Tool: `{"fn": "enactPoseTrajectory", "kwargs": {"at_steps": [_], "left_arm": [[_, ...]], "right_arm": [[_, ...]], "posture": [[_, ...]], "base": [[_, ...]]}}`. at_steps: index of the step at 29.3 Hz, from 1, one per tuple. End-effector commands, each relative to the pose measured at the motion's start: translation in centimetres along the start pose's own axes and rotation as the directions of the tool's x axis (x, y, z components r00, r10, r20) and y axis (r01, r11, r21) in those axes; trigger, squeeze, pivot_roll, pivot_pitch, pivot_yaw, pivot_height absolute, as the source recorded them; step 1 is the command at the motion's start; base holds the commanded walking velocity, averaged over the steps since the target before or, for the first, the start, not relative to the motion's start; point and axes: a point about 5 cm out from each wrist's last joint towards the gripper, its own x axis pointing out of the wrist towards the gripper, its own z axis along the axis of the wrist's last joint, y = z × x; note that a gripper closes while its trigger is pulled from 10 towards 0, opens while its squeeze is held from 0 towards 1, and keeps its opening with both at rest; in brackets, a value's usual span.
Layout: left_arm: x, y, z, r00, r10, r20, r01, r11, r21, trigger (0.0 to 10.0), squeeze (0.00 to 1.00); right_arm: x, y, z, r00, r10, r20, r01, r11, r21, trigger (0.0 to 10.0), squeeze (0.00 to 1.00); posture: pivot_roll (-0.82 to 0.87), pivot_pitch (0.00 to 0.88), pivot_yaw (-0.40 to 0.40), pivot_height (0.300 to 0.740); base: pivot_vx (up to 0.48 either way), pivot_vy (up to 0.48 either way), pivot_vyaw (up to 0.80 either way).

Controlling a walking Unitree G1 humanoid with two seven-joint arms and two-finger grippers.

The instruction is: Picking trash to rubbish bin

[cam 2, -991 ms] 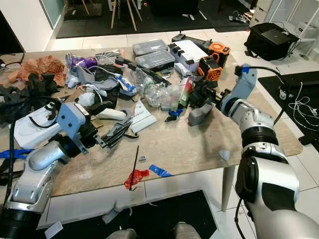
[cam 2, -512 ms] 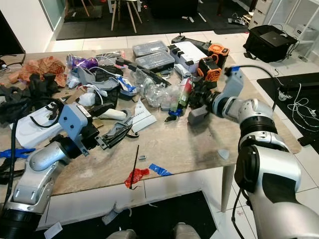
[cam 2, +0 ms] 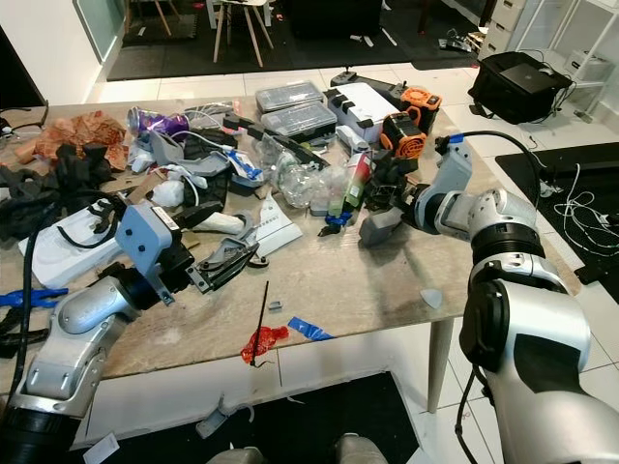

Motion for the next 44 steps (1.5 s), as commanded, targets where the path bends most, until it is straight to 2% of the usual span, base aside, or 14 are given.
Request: {"fn": "enactPoseTrajectory", "kwargs": {"at_steps": [1,4,10,22,32,35,37,38,39,40,41,43,44], "left_arm": [[-0.1,-0.3,-0.2,1.0,-0.015,-0.016,0.015,1.0,0.0,10.0,0.0],[-0.1,-0.4,-0.3,1.0,-0.017,-0.017,0.017,1.0,-0.004,10.0,0.0],[0.1,-0.5,-0.3,1.0,-0.021,-0.016,0.021,1.0,-0.003,10.0,0.0],[0.1,-0.5,-0.2,1.0,-0.022,-0.016,0.022,1.0,-0.001,10.0,0.0],[0.1,-0.5,-0.3,1.0,-0.023,-0.017,0.023,1.0,-0.001,10.0,0.0],[0.1,-0.5,-0.3,1.0,-0.024,-0.017,0.024,1.0,-0.001,10.0,0.0],[0.1,-0.5,-0.3,1.0,-0.024,-0.016,0.024,1.0,-0.003,10.0,0.0],[0.1,-0.6,-0.3,1.0,-0.024,-0.017,0.024,1.0,-0.003,10.0,0.0],[0.1,-0.6,-0.3,1.0,-0.024,-0.017,0.024,1.0,-0.003,10.0,0.0],[0.1,-0.6,-0.3,1.0,-0.025,-0.017,0.025,1.0,-0.003,10.0,0.0],[0.1,-0.6,-0.3,1.0,-0.026,-0.017,0.026,1.0,-0.004,10.0,0.0],[0.1,-0.6,-0.3,0.999,-0.027,-0.017,0.027,1.0,-0.004,10.0,0.0],[0.1,-0.6,-0.3,0.999,-0.027,-0.017,0.027,1.0,-0.004,10.0,0.0]], "right_arm": [[-0.5,0.5,0.9,1.0,0.02,0.012,-0.02,1.0,0.003,10.0,0.0],[-1.1,0.9,1.9,0.999,0.035,0.026,-0.035,0.999,0.0,10.0,0.0],[-1.3,1.4,1.7,0.998,0.065,-0.011,-0.065,0.998,0.011,10.0,0.0],[-0.4,0.6,-0.8,0.995,0.045,-0.092,-0.04,0.998,0.05,10.0,0.0],[-0.6,0.4,-0.9,0.994,0.044,-0.105,-0.038,0.997,0.06,10.0,0.0],[-1.0,0.3,-0.3,0.996,0.037,-0.081,-0.033,0.998,0.054,10.0,0.0],[-1.6,0.3,0.8,0.999,0.029,-0.037,-0.029,0.999,0.027,10.0,0.0],[-1.9,0.0,1.5,1.0,-0.005,0.007,0.006,0.999,-0.045,10.0,0.0],[-1.9,0.0,1.5,1.0,-0.005,0.007,0.006,0.999,-0.045,10.0,0.0],[-2.1,-0.1,1.9,0.999,-0.026,0.03,0.028,0.996,-0.088,10.0,0.0],[-2.6,-0.7,2.7,0.994,-0.085,0.072,0.099,0.967,-0.234,10.0,0.0],[-3.0,-1.0,3.1,0.99,-0.111,0.086,0.133,0.934,-0.331,10.0,0.0],[-3.0,-1.0,3.1,0.99,-0.111,0.086,0.133,0.934,-0.331,10.0,0.0]], "posture": [[0.03,0.0,-0.036,0.74],[0.03,0.0,-0.035,0.74],[0.02,0.0,-0.04,0.74],[0.02,0.0,-0.041,0.74],[0.02,0.0,-0.04,0.74],[0.02,0.0,-0.04,0.74],[0.02,0.0,-0.04,0.74],[0.02,0.0,-0.04,0.74],[0.02,0.0,-0.04,0.74],[0.02,0.0,-0.04,0.74],[0.02,0.0,-0.04,0.74],[0.02,0.0,-0.04,0.74],[0.02,0.0,-0.04,0.74]], "base": [[0.0,0.0,0.0],[0.0,0.0,0.0],[0.0,0.0,0.0],[0.0,0.0,0.0],[0.0,0.0,0.0],[0.0,0.0,0.0],[0.0,0.0,0.0],[0.0,0.0,0.0],[0.0,0.0,0.0],[0.0,0.0,0.0],[0.0,0.0,0.0],[0.0,0.0,0.0],[0.0,0.0,0.0]]}}
